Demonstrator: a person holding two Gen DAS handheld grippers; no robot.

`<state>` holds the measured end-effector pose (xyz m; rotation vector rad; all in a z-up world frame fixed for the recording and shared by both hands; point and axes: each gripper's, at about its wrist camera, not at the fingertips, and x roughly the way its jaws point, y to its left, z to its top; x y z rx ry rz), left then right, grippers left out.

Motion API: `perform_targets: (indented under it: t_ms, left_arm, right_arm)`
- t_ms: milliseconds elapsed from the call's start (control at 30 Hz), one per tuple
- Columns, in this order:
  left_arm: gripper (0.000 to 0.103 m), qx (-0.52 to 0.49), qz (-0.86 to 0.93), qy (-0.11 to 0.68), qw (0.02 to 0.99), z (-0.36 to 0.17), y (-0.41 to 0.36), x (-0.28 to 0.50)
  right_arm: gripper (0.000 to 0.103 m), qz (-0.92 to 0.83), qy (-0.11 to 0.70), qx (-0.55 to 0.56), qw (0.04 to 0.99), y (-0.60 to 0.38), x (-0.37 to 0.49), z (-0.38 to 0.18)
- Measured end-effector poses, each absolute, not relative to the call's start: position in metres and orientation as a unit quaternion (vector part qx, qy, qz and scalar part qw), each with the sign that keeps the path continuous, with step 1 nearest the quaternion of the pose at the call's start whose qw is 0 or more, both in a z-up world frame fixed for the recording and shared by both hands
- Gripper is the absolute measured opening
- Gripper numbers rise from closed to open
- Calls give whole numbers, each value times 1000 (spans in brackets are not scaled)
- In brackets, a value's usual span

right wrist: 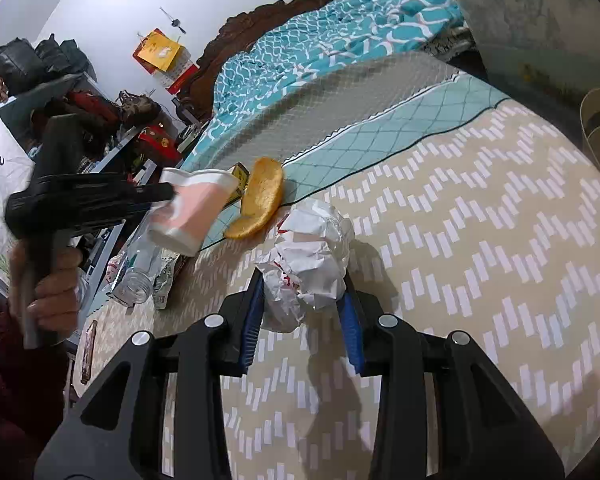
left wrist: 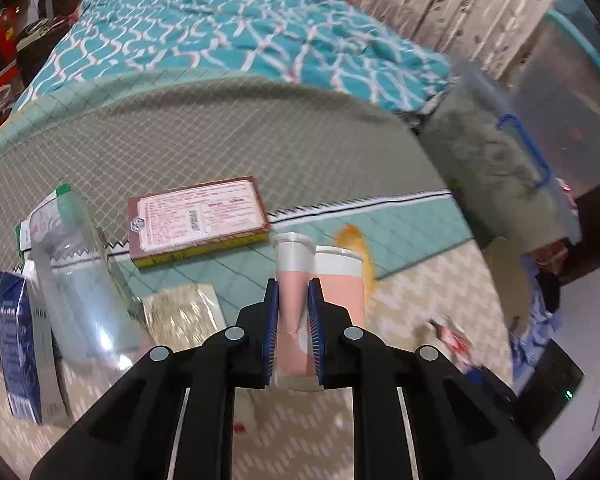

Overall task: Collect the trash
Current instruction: 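Carry the cup and tissue to the bin and open both tools, then move both open tools back over the bed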

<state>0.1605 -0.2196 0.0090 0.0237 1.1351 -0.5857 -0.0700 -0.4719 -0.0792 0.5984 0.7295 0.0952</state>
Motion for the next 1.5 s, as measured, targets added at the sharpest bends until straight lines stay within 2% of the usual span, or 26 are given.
perform_targets:
  t_ms: [200,400,600,633,700,733,767,833,933,1067,1167,1333,1500]
  left_arm:
    - [14,6,-326,505,800,44,-235,131]
    - [14,47,-407,503,761,41,-339,103]
    - [18,96,-491,498,708,18,-477,61]
    - [19,98,-501,498,701,14,-502,55]
    - [28,102,-517,491,693,6,-544,41]
    - [34,114,-518,487,694,1,-560,36]
    - [48,128,-511,484,698,-3,-568,33]
    - [49,143,-496,481,708,-10,-571,28]
    - [49,138,-499,471,714,-6,-544,29]
    - [49,124,-500,465,720,0,-469,41]
    - [49,116,-484,475,726,-5,-401,50]
    - [49,87,-390,468,788,-4,-274,82]
    - [48,16,-302,510,805,-22,-187,118]
  right_arm:
    - [38,23,310,308,899,-497,-92,-63]
    - [38,-78,274,313,906,-564,-136,-48]
    - [39,-181,270,319,890,-635,-173,-54]
    - [41,-196,271,318,887,-646,-175,-55]
    - [54,-227,276,315,879,-666,-174,-58]
    - [72,-245,278,314,874,-673,-175,-59]
    - [77,-263,270,313,872,-678,-179,-58]
    - [77,-275,248,318,873,-681,-190,-54]
    - [76,-283,216,329,875,-677,-208,-49]
    - [57,-233,195,345,888,-660,-204,-37]
    - [47,-170,211,337,902,-633,-181,-29]
    - [44,-56,261,319,910,-564,-119,-23]
    - [44,96,337,312,883,-461,-39,-42]
